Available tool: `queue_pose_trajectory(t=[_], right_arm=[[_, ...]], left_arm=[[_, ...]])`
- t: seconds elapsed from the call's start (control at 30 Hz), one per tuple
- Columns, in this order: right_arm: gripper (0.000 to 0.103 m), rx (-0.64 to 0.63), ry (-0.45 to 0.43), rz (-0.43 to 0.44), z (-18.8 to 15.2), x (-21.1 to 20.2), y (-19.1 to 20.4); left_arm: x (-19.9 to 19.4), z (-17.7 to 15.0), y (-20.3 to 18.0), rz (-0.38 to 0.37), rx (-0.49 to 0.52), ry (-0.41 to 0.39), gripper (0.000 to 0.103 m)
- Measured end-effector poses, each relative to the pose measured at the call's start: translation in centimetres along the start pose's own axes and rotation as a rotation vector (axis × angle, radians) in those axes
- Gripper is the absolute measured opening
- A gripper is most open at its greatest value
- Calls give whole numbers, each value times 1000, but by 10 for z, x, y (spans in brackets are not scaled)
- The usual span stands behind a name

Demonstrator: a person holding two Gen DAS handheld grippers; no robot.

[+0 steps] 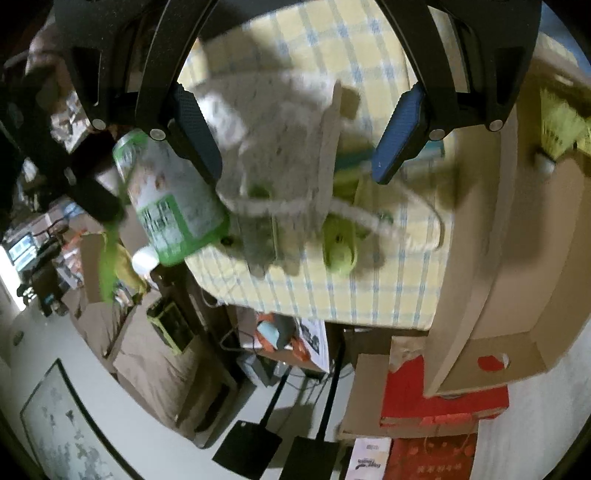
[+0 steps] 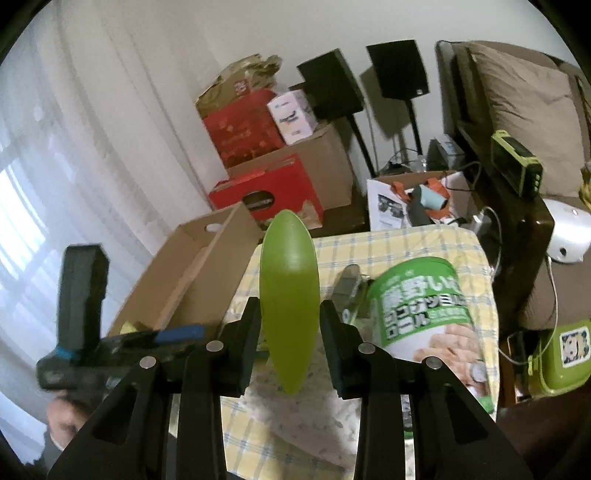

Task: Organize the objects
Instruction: 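Grasp the translucent green case with the left tool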

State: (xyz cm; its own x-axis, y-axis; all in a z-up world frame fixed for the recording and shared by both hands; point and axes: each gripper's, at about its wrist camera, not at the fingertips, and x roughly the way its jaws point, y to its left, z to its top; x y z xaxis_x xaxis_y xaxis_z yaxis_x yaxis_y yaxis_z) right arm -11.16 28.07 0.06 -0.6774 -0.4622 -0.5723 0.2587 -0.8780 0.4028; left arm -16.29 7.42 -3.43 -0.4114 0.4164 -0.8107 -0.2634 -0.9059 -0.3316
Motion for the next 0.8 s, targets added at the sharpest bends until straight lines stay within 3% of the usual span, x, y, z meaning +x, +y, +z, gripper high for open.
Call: queue_pose_trajectory(t=[0.1,0.4,0.63,0.8], right_arm=[[33,9,-14,-7,1,-10,-6],[33,10,-27,-41,6,-27,-13],[33,22,-36,-56,3,-32,-19],[32,29,-31,-53,3,-31,-23]], left_arm=[[18,17,-6,23,7,-1,81],[90,47,-21,78,45,100,80],[117,52,-28,28,37,138,79],[132,45,-40,47,87,179,56]])
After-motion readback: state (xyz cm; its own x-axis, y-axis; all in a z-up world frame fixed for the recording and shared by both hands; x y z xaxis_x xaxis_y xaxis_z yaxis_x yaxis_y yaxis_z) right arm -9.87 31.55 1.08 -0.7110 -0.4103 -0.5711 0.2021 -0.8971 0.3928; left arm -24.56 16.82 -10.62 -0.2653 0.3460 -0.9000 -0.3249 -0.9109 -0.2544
